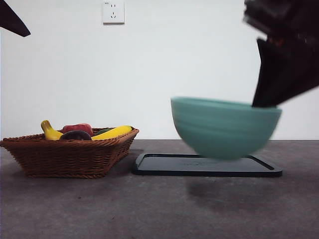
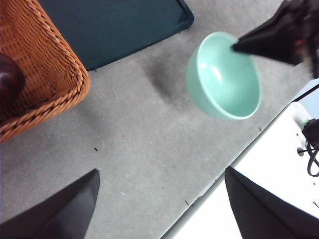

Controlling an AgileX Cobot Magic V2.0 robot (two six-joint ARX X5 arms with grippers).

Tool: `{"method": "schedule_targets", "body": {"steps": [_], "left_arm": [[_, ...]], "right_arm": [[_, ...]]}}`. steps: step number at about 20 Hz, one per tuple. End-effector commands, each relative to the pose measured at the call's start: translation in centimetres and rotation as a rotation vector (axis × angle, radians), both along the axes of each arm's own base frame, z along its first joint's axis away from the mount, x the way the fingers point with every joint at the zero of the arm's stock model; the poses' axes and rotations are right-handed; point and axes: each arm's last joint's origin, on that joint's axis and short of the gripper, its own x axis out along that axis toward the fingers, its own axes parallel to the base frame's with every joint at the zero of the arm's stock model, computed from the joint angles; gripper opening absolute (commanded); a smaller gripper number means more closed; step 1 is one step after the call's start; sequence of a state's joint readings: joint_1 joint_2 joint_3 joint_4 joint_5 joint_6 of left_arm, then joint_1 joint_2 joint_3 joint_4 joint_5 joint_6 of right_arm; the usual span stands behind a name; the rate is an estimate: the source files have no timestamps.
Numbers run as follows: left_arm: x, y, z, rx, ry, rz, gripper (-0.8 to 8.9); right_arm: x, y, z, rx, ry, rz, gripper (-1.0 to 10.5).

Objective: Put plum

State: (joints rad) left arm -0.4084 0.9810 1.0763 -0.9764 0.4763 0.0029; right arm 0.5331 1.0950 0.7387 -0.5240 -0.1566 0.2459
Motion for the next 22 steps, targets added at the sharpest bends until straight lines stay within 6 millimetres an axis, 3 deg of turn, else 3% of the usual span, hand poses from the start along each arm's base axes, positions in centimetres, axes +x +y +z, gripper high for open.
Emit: {"method": "schedule_targets", "body": {"steps": [1, 10, 17, 22], "left_arm": [[0.2, -0.2, 0.5, -0.006, -0.023, -0.016, 4.04], [0.1, -0.2, 0.4, -0.004, -0.019, -0.016, 4.04], [0.1, -0.2, 0.4, -0.004, -0.020, -0.016, 4.04], [0.1, -0.2, 0.4, -0.004, -0.019, -0.016, 4.04]], "right_arm": [[0.4, 0.6, -1.0, -0.001, 0.034, -0.008, 0.1], [1.4, 2.9, -4.2, -0.083, 0.090, 0.016, 0.1], [1.2, 3.4, -4.2, -0.082, 0.083, 0.034, 0.1], [1.2, 3.4, -4.0, -0.082, 0.072, 0.005, 2.3]]}}
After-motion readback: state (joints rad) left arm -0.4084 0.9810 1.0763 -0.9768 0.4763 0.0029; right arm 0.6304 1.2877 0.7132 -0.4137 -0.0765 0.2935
